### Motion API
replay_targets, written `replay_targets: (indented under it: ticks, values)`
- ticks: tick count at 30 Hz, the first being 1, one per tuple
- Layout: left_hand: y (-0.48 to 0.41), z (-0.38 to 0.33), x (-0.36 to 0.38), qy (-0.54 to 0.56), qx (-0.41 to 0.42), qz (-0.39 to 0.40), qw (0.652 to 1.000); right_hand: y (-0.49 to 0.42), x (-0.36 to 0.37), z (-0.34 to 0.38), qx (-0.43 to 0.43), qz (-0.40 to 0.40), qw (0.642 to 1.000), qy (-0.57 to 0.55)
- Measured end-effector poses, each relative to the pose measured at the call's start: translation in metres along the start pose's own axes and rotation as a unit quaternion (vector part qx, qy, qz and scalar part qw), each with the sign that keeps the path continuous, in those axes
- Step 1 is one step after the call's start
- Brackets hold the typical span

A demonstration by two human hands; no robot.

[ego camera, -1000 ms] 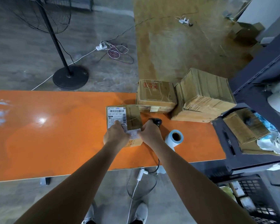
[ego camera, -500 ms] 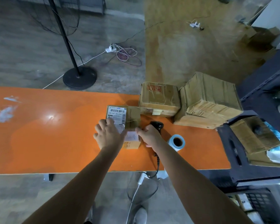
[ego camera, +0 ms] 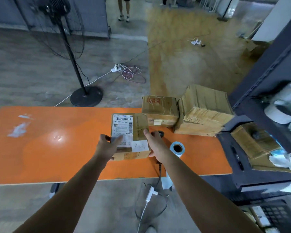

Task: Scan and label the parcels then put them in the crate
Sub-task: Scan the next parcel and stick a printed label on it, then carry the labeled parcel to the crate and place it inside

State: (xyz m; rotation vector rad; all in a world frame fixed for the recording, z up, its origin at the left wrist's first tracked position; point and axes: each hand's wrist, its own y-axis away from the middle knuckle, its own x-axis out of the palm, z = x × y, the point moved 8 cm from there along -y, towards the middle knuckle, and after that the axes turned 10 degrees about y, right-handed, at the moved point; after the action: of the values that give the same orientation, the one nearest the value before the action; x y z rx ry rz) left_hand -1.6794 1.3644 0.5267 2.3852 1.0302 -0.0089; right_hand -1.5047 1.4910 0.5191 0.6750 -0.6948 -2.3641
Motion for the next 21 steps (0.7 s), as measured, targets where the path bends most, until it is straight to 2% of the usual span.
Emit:
replay_targets:
  ticks: [5,11,15,18,21]
  values:
    - [0.019,-0.019,0.025,-0.021,0.066,0.100,0.993,0.036,-0.029,-0.010,-0.006,-0.096,0.995,-0.016]
    - [0.071,-0.008,0.070,-0.039,0.074,0.262,0.961,0.114,-0.057,-0.064,0.008,-0.212,0.975,-0.064]
    - [0.127,0.021,0.111,-0.060,0.053,0.381,0.921,0.186,-0.072,-0.126,0.068,-0.303,0.947,-0.083]
    - [0.183,0.040,0.142,-0.102,0.064,0.432,0.894,0.253,-0.084,-0.180,0.115,-0.366,0.916,-0.118]
    - [0.250,0.057,0.171,-0.130,0.077,0.485,0.861,0.318,-0.100,-0.231,0.127,-0.428,0.878,-0.174]
